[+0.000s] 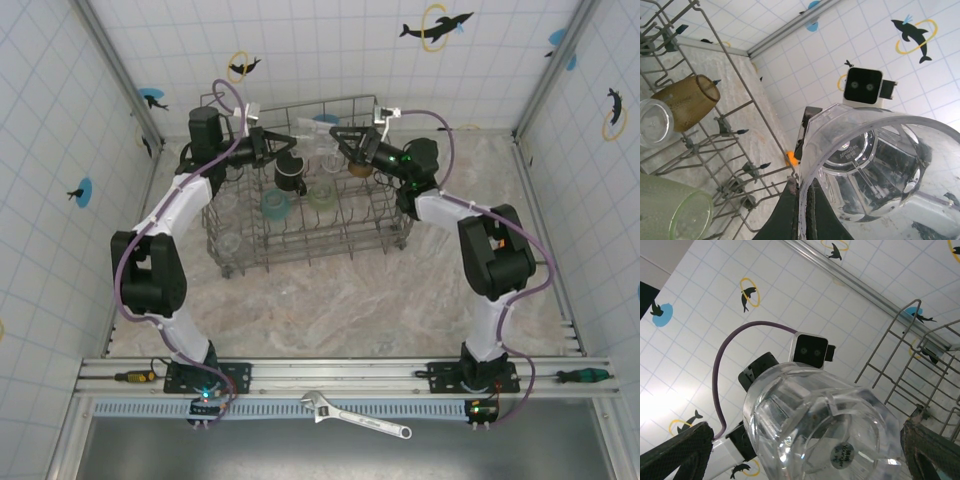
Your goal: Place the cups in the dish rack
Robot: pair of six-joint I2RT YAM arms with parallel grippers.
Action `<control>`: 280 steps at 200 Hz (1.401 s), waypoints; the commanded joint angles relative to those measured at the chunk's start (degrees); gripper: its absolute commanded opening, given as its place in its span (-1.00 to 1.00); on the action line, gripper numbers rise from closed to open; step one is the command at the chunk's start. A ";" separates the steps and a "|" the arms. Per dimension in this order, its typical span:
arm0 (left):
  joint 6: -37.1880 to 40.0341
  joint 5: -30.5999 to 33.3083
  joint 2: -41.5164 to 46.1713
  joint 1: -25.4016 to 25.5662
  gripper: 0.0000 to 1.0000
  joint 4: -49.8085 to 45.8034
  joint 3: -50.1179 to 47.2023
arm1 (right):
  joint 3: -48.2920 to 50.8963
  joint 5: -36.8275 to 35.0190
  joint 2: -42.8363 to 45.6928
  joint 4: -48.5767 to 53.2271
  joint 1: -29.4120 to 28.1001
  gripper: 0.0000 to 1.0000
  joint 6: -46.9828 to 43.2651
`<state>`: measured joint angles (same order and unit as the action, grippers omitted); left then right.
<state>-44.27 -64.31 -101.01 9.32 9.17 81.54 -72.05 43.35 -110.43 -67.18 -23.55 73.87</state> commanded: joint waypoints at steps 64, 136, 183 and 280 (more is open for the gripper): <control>-3.98 -3.05 -1.36 -0.27 -1.00 8.03 -0.66 | -5.21 0.77 -4.45 -8.27 -1.58 0.85 7.33; -4.34 -3.83 -1.73 -0.27 -1.00 8.77 -1.29 | -7.30 0.46 -6.98 -12.89 -2.64 0.49 11.72; -3.98 -3.46 -2.00 -0.42 -1.00 8.78 -1.56 | -7.12 0.24 -6.51 -12.28 -2.72 0.11 10.69; -3.31 0.83 0.03 -2.65 -0.10 9.48 -1.38 | -7.10 0.28 -2.50 1.46 -2.75 -0.09 -1.38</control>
<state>-49.25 -65.30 -102.45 7.90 15.94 80.27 -76.55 43.75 -116.66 -70.39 -26.04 78.04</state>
